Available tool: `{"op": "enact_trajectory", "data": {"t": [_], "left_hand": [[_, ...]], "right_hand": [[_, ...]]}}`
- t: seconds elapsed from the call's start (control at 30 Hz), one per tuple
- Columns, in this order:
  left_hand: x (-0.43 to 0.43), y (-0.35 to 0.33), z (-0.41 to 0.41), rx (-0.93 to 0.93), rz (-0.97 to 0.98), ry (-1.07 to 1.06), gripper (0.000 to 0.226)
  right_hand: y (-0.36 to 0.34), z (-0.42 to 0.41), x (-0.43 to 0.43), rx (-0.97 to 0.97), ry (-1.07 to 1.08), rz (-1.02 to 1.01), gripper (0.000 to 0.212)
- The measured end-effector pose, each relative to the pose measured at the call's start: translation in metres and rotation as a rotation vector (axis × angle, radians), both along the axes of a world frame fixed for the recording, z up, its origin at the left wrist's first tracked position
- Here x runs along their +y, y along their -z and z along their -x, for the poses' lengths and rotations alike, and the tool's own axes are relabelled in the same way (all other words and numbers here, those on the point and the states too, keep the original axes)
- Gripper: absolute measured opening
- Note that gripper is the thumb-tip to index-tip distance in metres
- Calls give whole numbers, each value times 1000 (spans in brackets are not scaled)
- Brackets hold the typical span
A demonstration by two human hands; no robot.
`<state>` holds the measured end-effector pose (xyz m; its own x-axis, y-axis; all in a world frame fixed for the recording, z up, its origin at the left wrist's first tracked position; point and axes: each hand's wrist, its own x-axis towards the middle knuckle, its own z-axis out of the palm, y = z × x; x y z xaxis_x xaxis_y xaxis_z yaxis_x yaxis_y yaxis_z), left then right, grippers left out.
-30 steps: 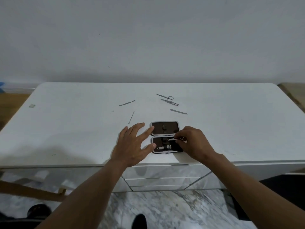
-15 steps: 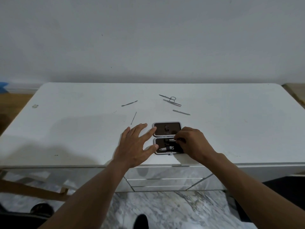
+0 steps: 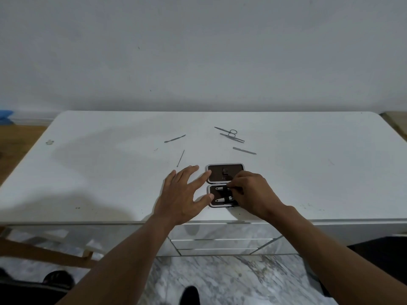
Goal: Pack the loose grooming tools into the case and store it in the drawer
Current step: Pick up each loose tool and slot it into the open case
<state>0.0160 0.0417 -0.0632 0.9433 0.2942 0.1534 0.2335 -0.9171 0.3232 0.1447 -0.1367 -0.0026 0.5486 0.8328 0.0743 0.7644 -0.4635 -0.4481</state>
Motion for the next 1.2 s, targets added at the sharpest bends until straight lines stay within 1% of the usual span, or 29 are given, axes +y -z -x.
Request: {"op": "enact_trajectory", "data": {"t": [0.2,0.43,0.67,0.83,1.0,1.07,1.2], "left_hand": [[1,0,0,-10,-2,-1,65],[1,1,-1,0,7,3,65],[2,0,-1,17,11,3,65],[1,-2,-1,14,26,4,62],[2,-5,-1,40,27,10,64],[2,-7,-2,43,35,13,65],[5,-11,-4,47,18,38,65]], "right_hand": [[-2,-2,1,38,40,0,18],[-4,0,0,80,56,-26,25],[-1,0,1,100,73,-25,25],[-1,-1,3,80,60,12,24],[-14,-8,10,84,51,65,19],[-21,-17,15,69,84,69,19],[-28,-44,37,5,197,56,26]]}}
